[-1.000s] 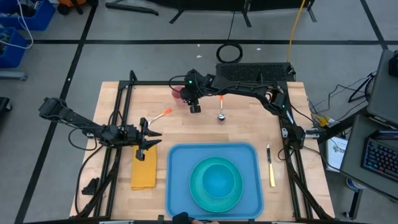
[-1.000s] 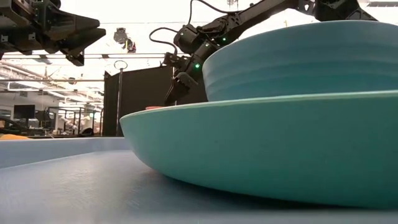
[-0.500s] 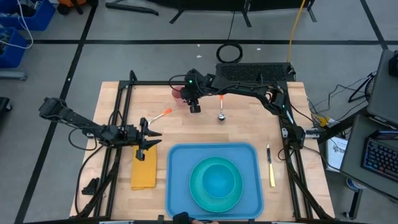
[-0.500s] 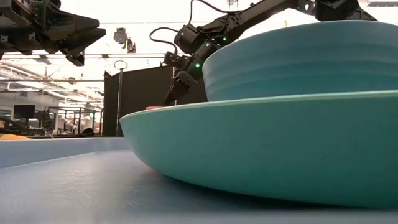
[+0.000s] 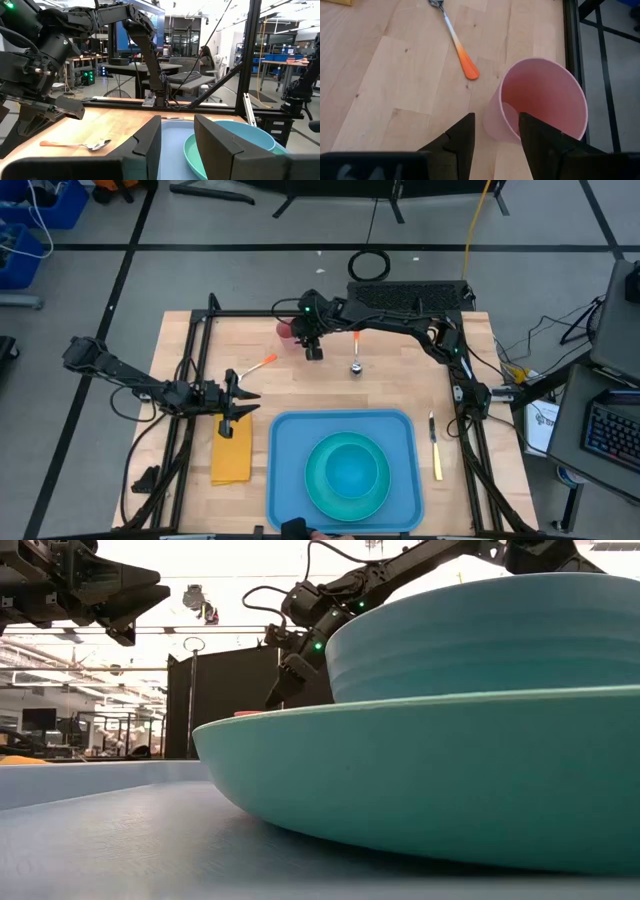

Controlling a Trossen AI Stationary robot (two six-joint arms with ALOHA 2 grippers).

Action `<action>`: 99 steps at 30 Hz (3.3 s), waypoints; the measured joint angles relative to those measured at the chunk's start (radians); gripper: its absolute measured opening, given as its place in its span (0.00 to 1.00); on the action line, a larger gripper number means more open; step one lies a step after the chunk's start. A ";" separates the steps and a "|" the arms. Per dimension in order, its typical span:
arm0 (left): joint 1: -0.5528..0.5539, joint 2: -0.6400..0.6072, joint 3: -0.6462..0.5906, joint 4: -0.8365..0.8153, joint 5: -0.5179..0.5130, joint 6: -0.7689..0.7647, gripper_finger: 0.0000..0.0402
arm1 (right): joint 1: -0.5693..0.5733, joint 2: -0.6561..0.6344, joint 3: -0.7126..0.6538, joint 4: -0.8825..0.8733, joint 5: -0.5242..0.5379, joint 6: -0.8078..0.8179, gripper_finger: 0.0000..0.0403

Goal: Set up tray
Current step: Put the pink cup on the blue serving tray to the top right of the light blue plate

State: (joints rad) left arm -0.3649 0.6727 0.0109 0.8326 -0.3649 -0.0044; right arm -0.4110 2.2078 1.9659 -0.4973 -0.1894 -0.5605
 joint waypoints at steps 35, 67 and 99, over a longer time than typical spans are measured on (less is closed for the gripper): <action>0.029 0.000 0.000 -0.020 0.007 -0.020 0.30 | 0.007 0.052 0.000 0.009 0.038 -0.036 0.01; 0.029 0.000 0.000 -0.024 -0.001 -0.037 0.30 | 0.192 -0.344 0.000 -0.618 0.245 0.326 0.00; 0.029 0.000 0.000 -0.046 -0.002 -0.091 0.30 | 0.520 -0.843 -0.724 -0.458 0.351 0.810 0.00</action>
State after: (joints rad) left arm -0.3354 0.6727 0.0113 0.7864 -0.3672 -0.0955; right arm 0.1092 1.3645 1.2424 -0.9556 0.1620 0.2493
